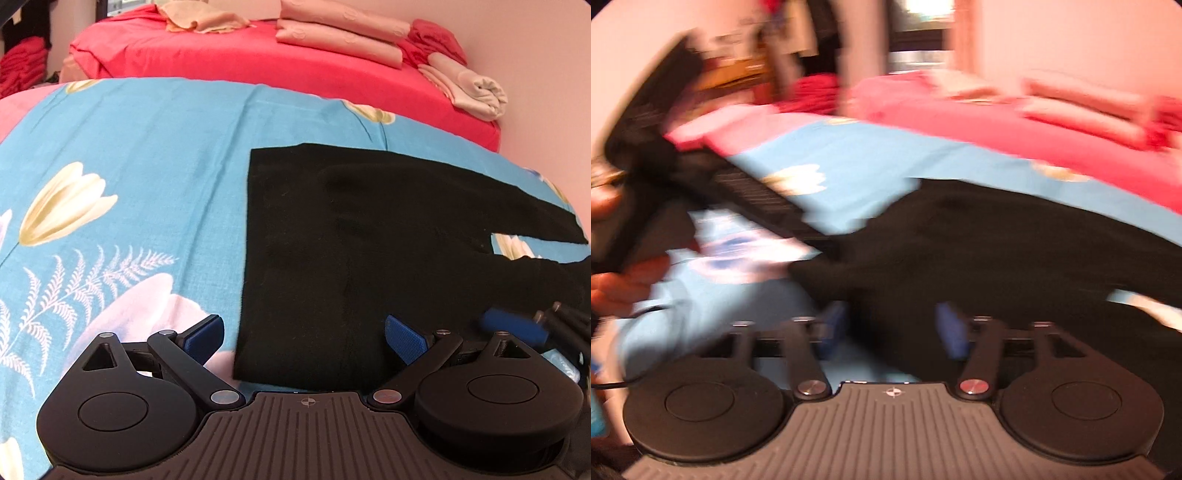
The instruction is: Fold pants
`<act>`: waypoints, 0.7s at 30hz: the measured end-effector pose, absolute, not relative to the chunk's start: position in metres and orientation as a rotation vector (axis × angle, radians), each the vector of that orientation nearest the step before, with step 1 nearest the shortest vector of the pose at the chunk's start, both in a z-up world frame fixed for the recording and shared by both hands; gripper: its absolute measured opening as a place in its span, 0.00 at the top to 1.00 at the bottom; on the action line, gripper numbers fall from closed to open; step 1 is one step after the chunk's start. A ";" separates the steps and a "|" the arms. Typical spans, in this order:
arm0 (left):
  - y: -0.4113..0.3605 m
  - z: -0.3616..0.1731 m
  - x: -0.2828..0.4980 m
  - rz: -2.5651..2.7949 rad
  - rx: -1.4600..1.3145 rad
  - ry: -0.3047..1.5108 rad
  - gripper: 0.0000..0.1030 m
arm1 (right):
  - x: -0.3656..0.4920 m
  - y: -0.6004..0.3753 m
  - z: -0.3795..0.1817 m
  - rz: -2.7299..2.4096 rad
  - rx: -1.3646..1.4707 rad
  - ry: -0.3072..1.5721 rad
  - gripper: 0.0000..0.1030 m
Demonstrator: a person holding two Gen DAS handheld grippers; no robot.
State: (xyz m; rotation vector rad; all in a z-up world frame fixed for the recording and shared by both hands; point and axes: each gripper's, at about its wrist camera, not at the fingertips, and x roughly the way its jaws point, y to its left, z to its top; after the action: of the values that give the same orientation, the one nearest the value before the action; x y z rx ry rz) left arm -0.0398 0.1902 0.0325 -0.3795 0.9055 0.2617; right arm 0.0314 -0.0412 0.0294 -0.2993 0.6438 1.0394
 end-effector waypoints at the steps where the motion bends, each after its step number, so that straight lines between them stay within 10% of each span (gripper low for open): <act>1: 0.188 0.032 -0.037 0.257 -0.380 0.907 0.00 | 0.044 -0.045 0.023 0.973 -0.292 0.681 0.38; 9: 0.145 0.036 0.014 0.141 -0.321 0.928 0.00 | 0.034 -0.096 0.022 0.979 -0.188 0.805 0.46; 21: 0.073 -0.010 0.048 0.053 -0.126 0.950 0.00 | 0.112 -0.325 0.002 0.049 0.438 0.743 0.28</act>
State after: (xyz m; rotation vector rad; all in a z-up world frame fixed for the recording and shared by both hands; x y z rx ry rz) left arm 0.0484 0.0725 -0.0096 -0.1255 0.9495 0.0529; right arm 0.1123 -0.3255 0.0023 0.4383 0.7434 0.0491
